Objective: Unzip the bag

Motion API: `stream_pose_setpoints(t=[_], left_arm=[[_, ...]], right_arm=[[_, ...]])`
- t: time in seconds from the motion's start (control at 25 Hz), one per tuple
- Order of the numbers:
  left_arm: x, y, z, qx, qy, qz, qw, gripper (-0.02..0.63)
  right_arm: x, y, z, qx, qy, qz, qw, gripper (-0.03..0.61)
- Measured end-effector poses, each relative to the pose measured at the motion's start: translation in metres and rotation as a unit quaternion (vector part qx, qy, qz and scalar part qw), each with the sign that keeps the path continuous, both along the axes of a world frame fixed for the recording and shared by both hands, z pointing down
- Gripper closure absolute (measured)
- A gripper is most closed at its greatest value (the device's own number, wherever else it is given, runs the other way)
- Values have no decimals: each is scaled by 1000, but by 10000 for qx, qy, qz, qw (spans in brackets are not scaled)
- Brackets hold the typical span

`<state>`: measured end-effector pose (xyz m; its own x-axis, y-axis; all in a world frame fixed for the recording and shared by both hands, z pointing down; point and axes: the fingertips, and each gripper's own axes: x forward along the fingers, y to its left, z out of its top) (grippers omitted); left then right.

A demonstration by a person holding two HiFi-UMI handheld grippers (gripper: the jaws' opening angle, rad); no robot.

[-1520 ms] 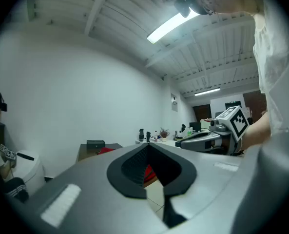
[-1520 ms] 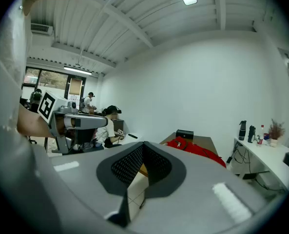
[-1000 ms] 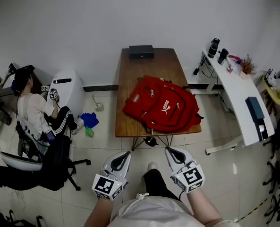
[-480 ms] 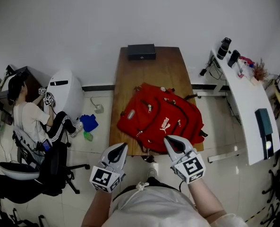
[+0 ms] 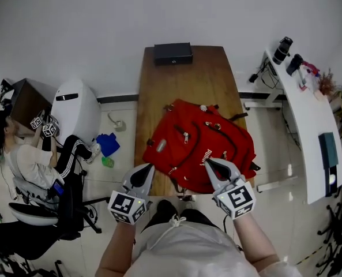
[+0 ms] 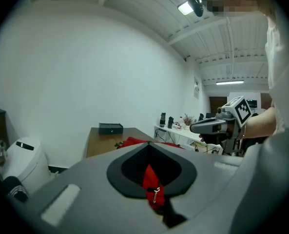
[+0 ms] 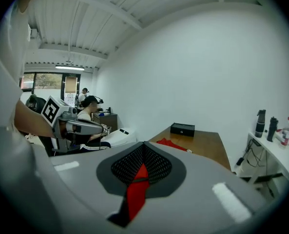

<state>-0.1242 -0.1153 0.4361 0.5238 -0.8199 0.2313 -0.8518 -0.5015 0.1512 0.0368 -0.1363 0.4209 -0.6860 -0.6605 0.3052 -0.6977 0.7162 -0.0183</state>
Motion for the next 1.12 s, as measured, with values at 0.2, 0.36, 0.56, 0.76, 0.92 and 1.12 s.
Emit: stream_pose_setpoints(t=[0.2, 0.36, 0.56, 0.76, 0.92, 1.12], left_arm=[[6, -12, 33, -417, -174, 511, 9977, 609], [10, -21, 73, -800, -334, 903, 9921, 609], [15, -37, 111, -1033, -521, 1379, 9837, 609], [19, -57, 125, -1015, -535, 1702, 9787, 609], [18, -67, 131, -1052, -508, 1891, 9750, 609], [20, -66, 133, -1057, -393, 2087, 9715, 609]], right_arm=[[-21, 4, 32, -619, -74, 150, 9979, 572], [-44, 10, 79, -1146, 111, 254, 9930, 572], [-75, 20, 139, -1799, 242, 499, 9821, 568], [-103, 27, 179, -2414, 11, 767, 9674, 452], [-118, 24, 192, -2645, -132, 1105, 9579, 356], [-114, 16, 200, -2598, -134, 1646, 9514, 381]])
